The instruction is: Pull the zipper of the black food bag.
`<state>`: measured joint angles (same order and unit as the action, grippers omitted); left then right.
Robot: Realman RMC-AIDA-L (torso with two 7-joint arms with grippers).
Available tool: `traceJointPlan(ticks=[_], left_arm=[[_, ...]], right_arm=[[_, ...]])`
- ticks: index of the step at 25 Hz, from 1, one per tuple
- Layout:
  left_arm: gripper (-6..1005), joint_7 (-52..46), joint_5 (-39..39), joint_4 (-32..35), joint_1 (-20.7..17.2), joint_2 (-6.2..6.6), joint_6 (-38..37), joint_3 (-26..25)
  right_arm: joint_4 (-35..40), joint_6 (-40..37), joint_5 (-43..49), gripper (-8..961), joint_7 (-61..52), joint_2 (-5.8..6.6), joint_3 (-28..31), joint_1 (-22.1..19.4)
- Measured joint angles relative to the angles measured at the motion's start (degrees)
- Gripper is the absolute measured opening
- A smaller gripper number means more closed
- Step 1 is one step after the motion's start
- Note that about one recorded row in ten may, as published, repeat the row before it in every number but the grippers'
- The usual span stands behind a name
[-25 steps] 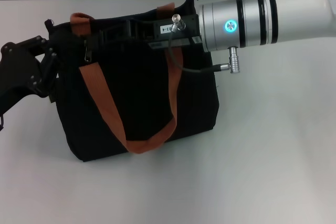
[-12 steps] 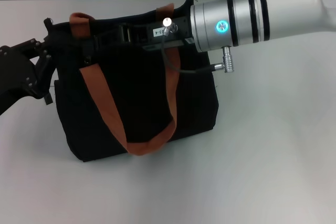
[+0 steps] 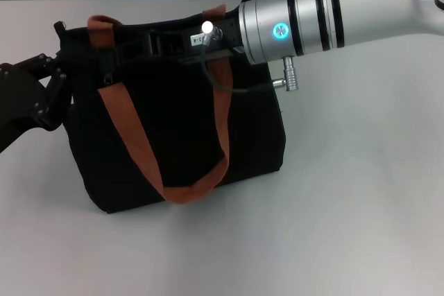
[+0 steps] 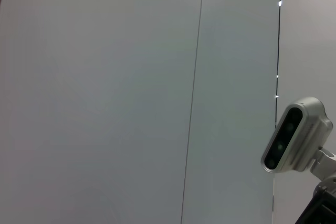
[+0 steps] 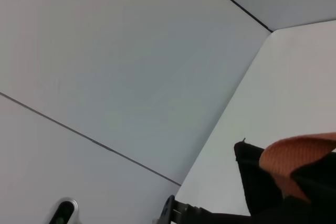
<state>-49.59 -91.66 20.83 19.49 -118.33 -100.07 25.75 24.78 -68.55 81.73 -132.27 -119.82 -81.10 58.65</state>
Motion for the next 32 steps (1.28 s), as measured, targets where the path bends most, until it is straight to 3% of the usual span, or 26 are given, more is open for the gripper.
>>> traceJointPlan(ticks=[18, 32], left_arm=[[49, 0.55, 0.00, 0.00, -0.38, 0.11, 0.14, -1.05], [49, 0.55, 0.00, 0.00, -0.42, 0.04, -0.42, -1.05]], right_arm=[[0.00, -0.77, -1.01, 210, -0.33, -0.07, -0.04, -0.45], [0.11, 2.44, -2.03, 209, -0.26, -0.07, -4.32, 0.77]])
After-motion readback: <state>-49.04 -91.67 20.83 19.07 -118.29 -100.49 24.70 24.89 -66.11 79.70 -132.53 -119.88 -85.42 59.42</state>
